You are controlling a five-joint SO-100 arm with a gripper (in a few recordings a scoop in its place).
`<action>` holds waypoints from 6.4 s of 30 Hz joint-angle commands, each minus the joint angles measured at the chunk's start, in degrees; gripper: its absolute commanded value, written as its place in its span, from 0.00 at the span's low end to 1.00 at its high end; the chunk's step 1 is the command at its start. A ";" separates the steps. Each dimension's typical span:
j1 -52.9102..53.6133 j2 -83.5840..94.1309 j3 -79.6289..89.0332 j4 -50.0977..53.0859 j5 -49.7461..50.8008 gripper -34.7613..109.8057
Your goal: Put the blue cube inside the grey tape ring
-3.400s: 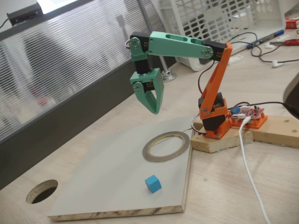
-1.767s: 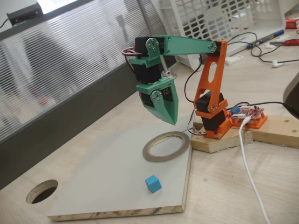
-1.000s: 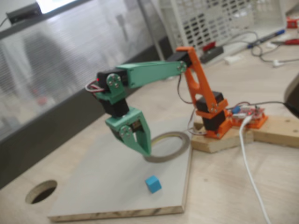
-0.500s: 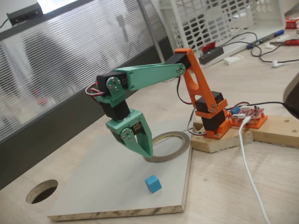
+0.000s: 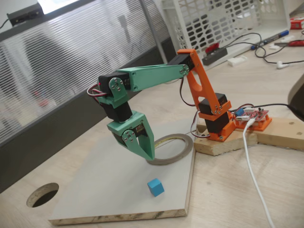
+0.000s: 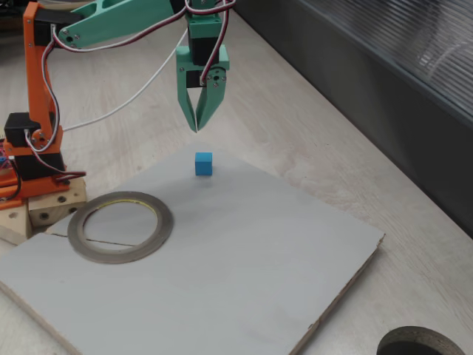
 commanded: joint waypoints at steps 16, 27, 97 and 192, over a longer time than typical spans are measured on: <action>-0.70 0.97 -1.14 8.26 0.62 0.95; -0.79 1.41 -0.62 8.26 0.53 0.91; -0.79 -22.59 -1.23 6.77 0.53 0.91; 50.10 24.17 23.64 -9.23 0.44 0.26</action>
